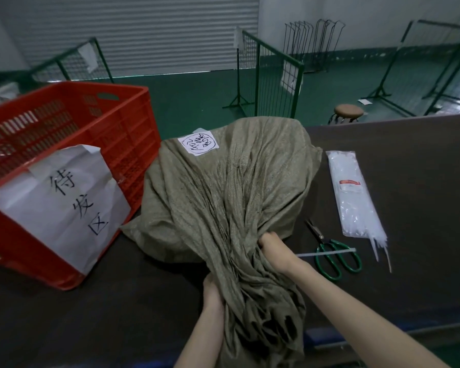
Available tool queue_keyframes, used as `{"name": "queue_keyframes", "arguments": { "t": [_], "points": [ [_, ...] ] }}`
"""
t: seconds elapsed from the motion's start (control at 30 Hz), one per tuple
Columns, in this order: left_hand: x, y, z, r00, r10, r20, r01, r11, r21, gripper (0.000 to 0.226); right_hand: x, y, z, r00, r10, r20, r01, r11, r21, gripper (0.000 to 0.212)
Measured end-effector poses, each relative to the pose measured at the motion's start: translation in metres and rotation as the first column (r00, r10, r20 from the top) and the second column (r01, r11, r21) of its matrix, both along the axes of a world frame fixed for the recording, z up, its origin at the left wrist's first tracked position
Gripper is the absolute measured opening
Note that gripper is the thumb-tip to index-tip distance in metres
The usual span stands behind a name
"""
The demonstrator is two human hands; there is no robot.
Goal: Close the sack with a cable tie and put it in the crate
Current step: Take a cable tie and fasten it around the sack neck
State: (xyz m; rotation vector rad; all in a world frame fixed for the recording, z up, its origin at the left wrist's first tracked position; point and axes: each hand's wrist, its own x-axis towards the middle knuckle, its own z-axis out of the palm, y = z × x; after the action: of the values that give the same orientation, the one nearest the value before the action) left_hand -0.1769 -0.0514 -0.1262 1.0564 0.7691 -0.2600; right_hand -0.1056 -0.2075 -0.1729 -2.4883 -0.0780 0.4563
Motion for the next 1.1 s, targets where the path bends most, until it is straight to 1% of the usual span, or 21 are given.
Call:
{"name": "queue_keyframes", "arguments": {
  "t": [0.03, 0.1, 0.17, 0.23, 0.3, 0.37, 0.4, 0.47, 0.57, 0.63, 0.67, 0.7, 0.77, 0.83, 0.93, 1.03, 1.1],
  "points": [
    [0.002, 0.003, -0.005, 0.998, 0.057, 0.009, -0.057, 0.998, -0.016, 0.047, -0.004, 0.002, 0.008, 1.0, -0.004, 0.006, 0.004, 1.0, -0.012, 0.065],
    [0.002, 0.008, -0.008, 0.991, 0.135, 0.015, -0.135, 0.991, -0.003, 0.037, -0.013, 0.004, 0.034, 1.0, -0.004, 0.013, 0.004, 1.0, -0.031, 0.06],
    [0.001, 0.016, -0.007, 0.978, 0.175, 0.109, -0.186, 0.978, 0.098, 0.024, -0.013, -0.004, 0.043, 0.999, -0.004, 0.033, 0.006, 0.998, -0.066, 0.047],
    [0.0, 0.028, -0.008, 0.955, 0.21, 0.209, -0.249, 0.952, 0.178, 0.024, -0.012, -0.016, 0.048, 0.998, -0.035, 0.053, 0.039, 0.995, -0.088, 0.038],
    [0.001, 0.043, -0.012, 0.934, 0.261, 0.242, -0.308, 0.934, 0.183, 0.022, -0.011, -0.026, 0.053, 0.997, -0.063, 0.043, 0.066, 0.995, -0.081, 0.032],
    [0.005, 0.057, -0.016, 0.901, 0.329, 0.284, -0.383, 0.91, 0.16, 0.021, -0.014, -0.033, 0.061, 0.995, -0.072, 0.067, 0.078, 0.994, -0.081, 0.02],
    [0.007, 0.063, -0.015, 0.883, 0.345, 0.319, -0.406, 0.902, 0.147, 0.021, -0.016, -0.035, 0.067, 0.993, -0.078, 0.083, 0.086, 0.992, -0.089, 0.015],
    [0.01, 0.073, -0.013, 0.852, 0.346, 0.393, -0.43, 0.891, 0.148, 0.015, -0.019, -0.042, 0.076, 0.989, -0.092, 0.113, 0.102, 0.991, -0.084, 0.011],
    [0.014, 0.083, -0.003, 0.82, 0.319, 0.476, -0.447, 0.876, 0.183, 0.019, -0.022, -0.05, 0.086, 0.985, -0.088, 0.148, 0.099, 0.993, -0.069, 0.016],
    [0.015, 0.088, 0.004, 0.801, 0.282, 0.528, -0.44, 0.875, 0.2, 0.02, -0.023, -0.055, 0.09, 0.985, -0.094, 0.147, 0.102, 0.994, -0.047, 0.012],
    [0.015, 0.089, 0.009, 0.794, 0.254, 0.552, -0.428, 0.878, 0.213, 0.02, -0.024, -0.056, 0.094, 0.985, -0.097, 0.14, 0.099, 0.995, -0.01, 0.011],
    [0.015, 0.09, 0.012, 0.788, 0.217, 0.576, -0.414, 0.88, 0.233, 0.021, -0.026, -0.057, 0.097, 0.986, -0.114, 0.121, 0.109, 0.993, 0.046, 0.015],
    [0.014, 0.09, 0.019, 0.767, 0.127, 0.629, -0.398, 0.863, 0.31, 0.019, -0.03, -0.058, 0.104, 0.982, -0.174, 0.079, 0.154, 0.966, 0.208, 0.018],
    [0.013, 0.09, 0.027, 0.739, 0.013, 0.674, -0.405, 0.808, 0.428, 0.016, -0.033, -0.059, 0.109, 0.974, -0.221, 0.05, 0.189, 0.915, 0.355, 0.016],
    [0.015, 0.089, 0.035, 0.692, -0.147, 0.706, -0.427, 0.706, 0.565, 0.015, -0.036, -0.06, 0.117, 0.968, -0.25, 0.033, 0.197, 0.833, 0.517, 0.013],
    [0.02, 0.082, 0.042, 0.647, -0.218, 0.731, -0.443, 0.672, 0.593, 0.017, -0.039, -0.06, 0.125, 0.971, -0.239, 0.009, 0.184, 0.771, 0.61, 0.011],
    [0.025, 0.077, 0.045, 0.636, -0.235, 0.735, -0.441, 0.671, 0.596, 0.018, -0.036, -0.061, 0.128, 0.973, -0.227, 0.029, 0.16, 0.763, 0.626, 0.012]
  ]
}}
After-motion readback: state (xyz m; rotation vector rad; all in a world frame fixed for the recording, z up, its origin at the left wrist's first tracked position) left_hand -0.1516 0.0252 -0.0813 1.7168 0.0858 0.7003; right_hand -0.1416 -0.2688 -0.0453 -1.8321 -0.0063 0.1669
